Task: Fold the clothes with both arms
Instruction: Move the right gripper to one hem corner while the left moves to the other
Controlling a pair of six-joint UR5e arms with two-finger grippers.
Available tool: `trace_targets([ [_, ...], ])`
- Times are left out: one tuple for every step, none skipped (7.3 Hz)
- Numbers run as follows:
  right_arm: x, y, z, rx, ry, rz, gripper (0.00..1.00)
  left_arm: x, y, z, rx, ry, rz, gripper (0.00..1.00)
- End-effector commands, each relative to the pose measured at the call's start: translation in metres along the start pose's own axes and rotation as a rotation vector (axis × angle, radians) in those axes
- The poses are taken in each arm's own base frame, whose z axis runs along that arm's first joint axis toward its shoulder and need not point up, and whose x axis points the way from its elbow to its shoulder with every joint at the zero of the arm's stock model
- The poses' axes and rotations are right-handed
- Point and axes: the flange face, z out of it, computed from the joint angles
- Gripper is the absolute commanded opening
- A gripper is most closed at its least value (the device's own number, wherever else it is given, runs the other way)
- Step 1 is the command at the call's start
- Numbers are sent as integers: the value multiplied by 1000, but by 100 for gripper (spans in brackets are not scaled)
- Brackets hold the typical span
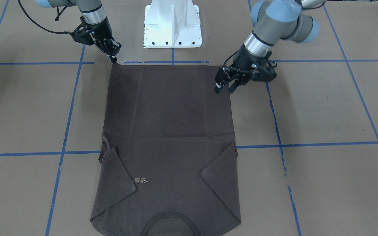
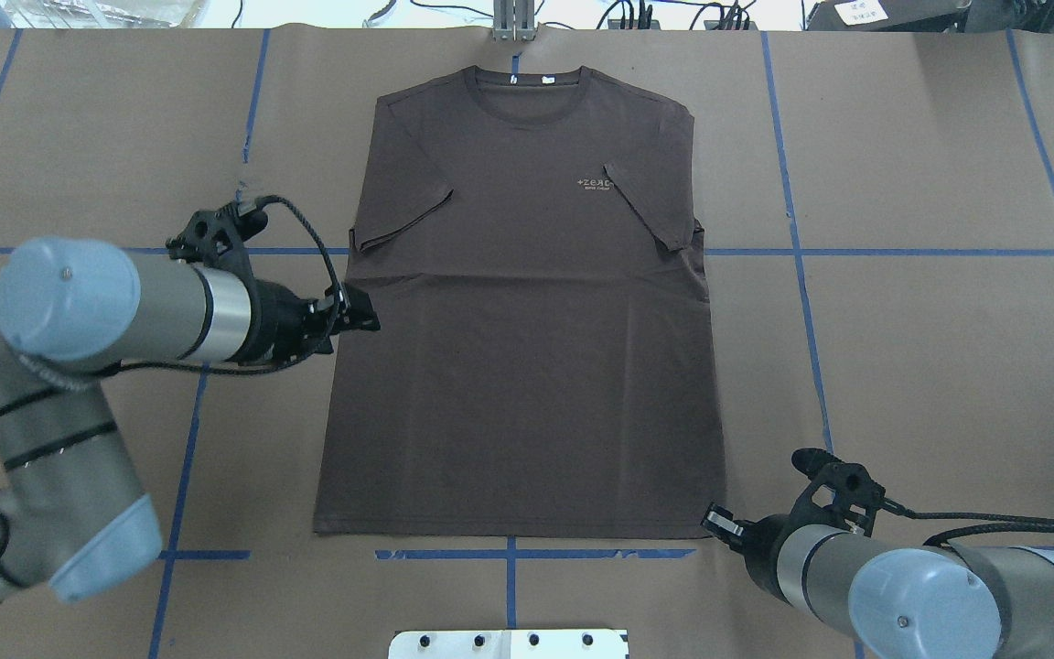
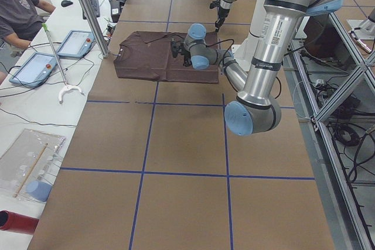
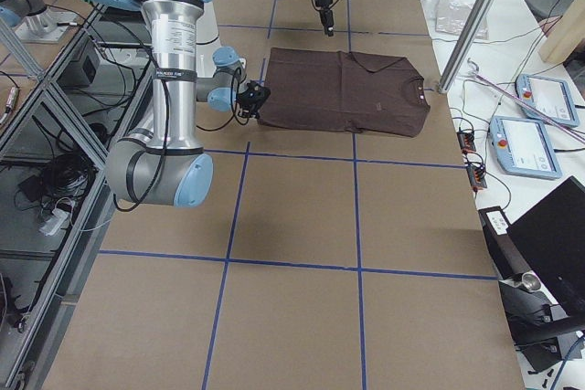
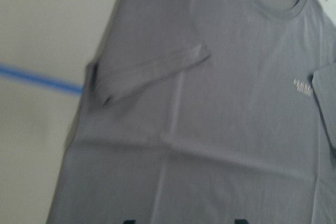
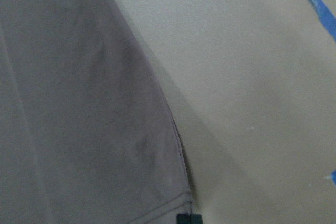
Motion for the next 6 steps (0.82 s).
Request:
trace_targets([
  [-4,-1,-7,-6,-13,3,0,-28,123,-6,39,-158,-120,70],
  [-3,-2,-7,-5,-11,3,0,-44,160,10,56,-206,-110,69],
  [-3,-2,-6,-6,-9,3,0,-59,166,25,60,-246,-103,69],
  [-2,-3,-6,-3,-9,5,0,-70,175,45,59,-283,-99,67],
  [-2,-2,-6,-5,-10,4,0,-68,177,46,56,-281,-99,66],
  [-2,-2,-6,-5,-10,4,0,-74,178,53,58,-297,-88,65],
])
